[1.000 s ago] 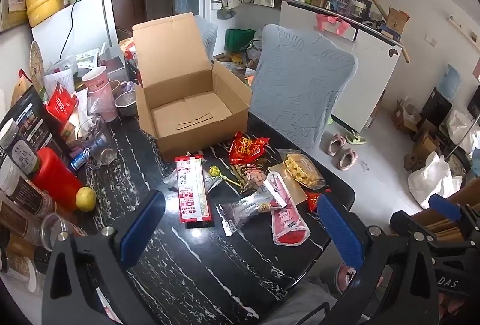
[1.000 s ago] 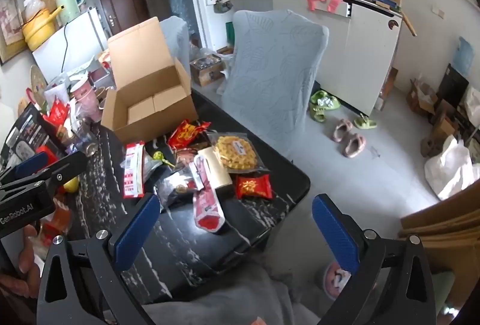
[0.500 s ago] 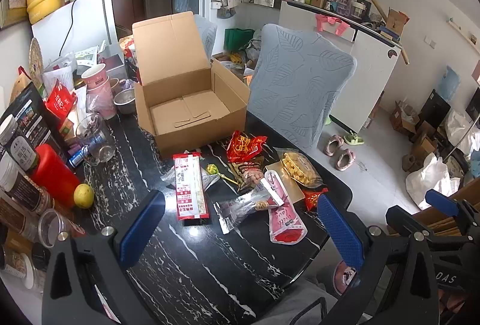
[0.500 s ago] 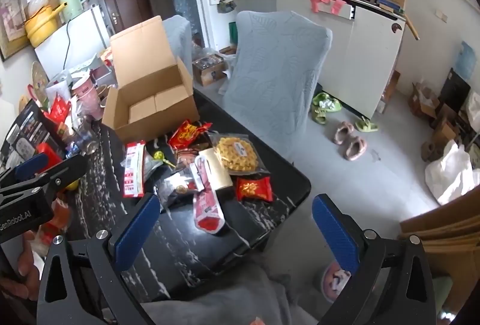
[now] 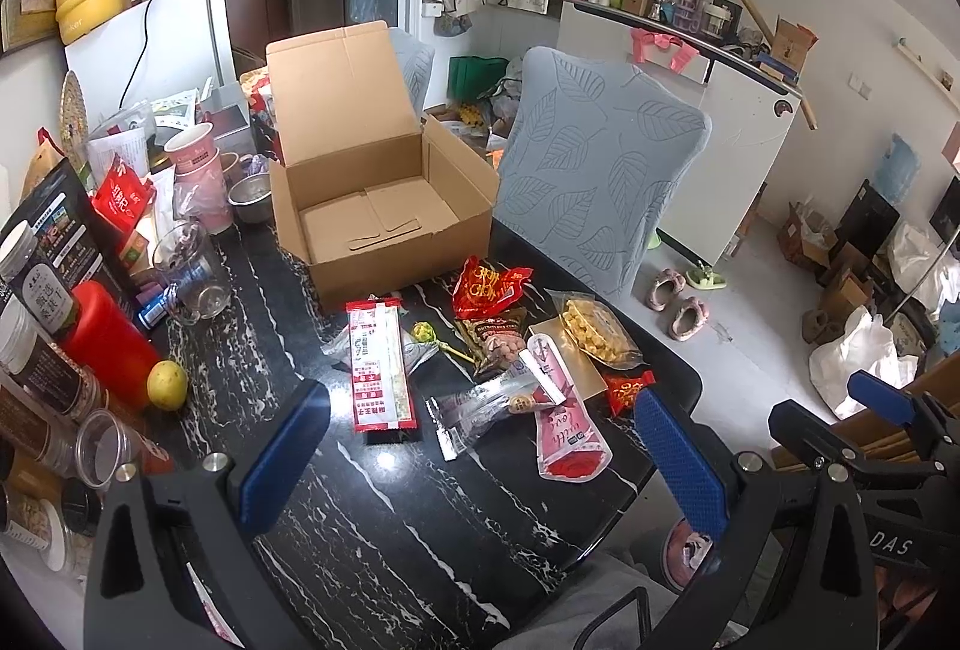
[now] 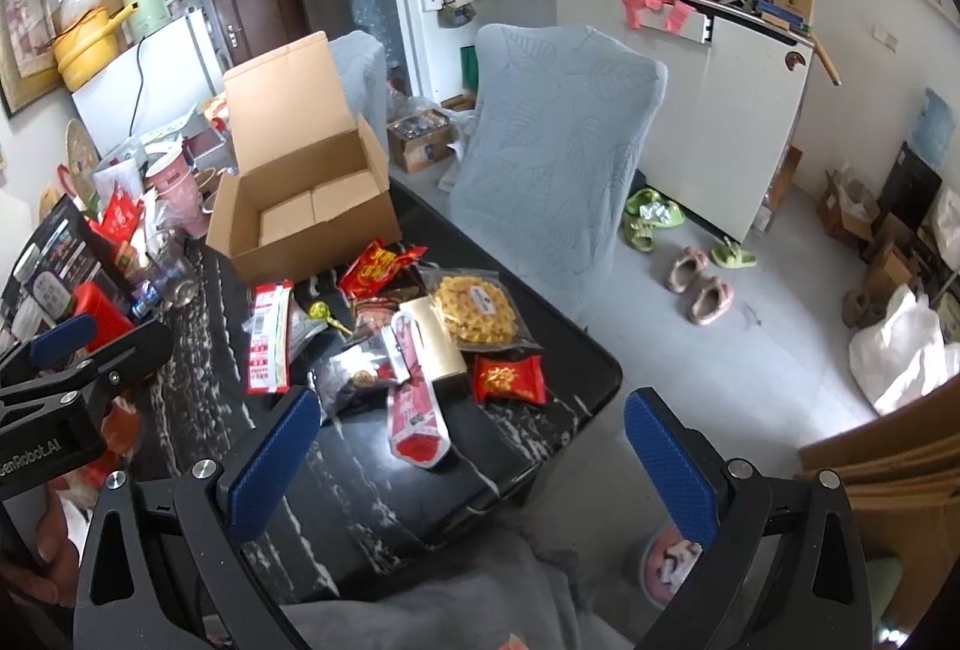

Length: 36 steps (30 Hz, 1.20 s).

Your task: Organize snacks

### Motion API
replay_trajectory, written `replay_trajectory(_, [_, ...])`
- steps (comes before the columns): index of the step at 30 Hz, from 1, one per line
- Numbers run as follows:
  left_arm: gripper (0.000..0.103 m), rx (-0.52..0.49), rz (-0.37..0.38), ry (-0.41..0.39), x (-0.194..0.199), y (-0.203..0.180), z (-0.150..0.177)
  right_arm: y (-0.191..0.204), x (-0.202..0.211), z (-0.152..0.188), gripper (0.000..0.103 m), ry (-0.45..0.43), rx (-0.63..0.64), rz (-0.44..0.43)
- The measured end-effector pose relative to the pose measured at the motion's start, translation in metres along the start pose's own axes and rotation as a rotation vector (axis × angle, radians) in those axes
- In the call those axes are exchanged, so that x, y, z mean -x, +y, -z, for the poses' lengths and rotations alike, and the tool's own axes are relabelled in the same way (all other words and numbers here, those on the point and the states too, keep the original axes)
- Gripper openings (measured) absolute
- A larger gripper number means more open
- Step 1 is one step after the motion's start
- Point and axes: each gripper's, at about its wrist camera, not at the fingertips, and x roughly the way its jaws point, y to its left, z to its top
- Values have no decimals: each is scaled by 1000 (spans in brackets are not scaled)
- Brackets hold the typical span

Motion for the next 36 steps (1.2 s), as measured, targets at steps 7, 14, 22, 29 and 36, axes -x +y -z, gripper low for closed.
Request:
replay_trajectory(7, [103, -6, 10, -4, 6, -1, 4, 0, 2, 0, 103, -5, 1, 3])
replay_trajectory(14, [103, -12, 19, 3, 4, -3, 2, -2, 3, 1, 103, -7, -7, 19])
replay_trajectory(22, [103, -30, 32, 2, 5, -6, 1, -3, 4, 2, 103, -9, -11, 21])
replay_trajectory(29, [103, -41, 39, 0, 5, -10, 2, -6, 7, 3, 103, -12, -22, 30])
replay_trajectory(36, [103, -54, 44, -7, 7, -13, 2, -7, 8, 5, 103, -14, -26, 35])
